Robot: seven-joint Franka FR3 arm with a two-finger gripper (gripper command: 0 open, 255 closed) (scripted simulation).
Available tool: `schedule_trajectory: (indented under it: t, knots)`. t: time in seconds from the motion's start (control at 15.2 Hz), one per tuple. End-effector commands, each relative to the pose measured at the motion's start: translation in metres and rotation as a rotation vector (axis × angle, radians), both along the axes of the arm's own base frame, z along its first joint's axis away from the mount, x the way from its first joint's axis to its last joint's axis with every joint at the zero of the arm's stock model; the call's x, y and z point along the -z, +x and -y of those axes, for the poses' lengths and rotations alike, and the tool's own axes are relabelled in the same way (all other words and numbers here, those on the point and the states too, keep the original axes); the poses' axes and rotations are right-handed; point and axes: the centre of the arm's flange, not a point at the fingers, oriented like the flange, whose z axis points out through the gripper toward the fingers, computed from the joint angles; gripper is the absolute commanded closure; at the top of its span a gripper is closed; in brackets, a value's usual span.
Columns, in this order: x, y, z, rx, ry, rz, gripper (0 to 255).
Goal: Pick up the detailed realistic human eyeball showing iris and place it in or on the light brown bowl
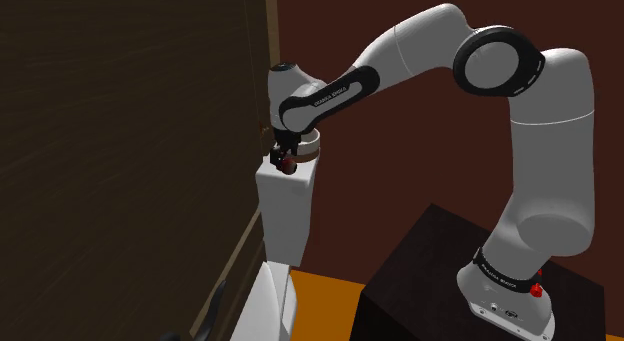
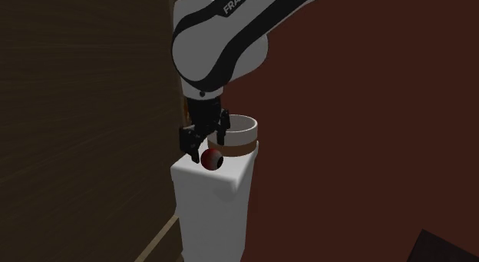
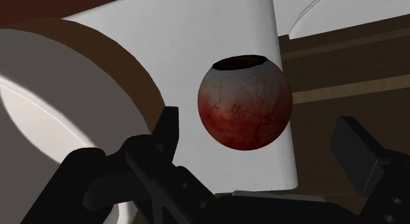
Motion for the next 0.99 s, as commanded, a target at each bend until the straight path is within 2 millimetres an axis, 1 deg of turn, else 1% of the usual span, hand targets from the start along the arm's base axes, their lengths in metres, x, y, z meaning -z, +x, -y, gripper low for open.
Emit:
schedule_trajectory:
  t: [0.0, 0.2, 0.66, 0.73, 0.92]
  knots:
    - [0.009, 0.002, 0.000, 0.000, 0.000, 0.001, 0]
    - [0.023, 0.004, 0.002, 0.000, 0.000, 0.001, 0]
    - [0.023, 0.004, 0.002, 0.000, 0.000, 0.001, 0]
    - [0.023, 0.004, 0.002, 0.000, 0.000, 0.001, 255]
    - [0.023, 0.004, 0.002, 0.000, 0.000, 0.001, 255]
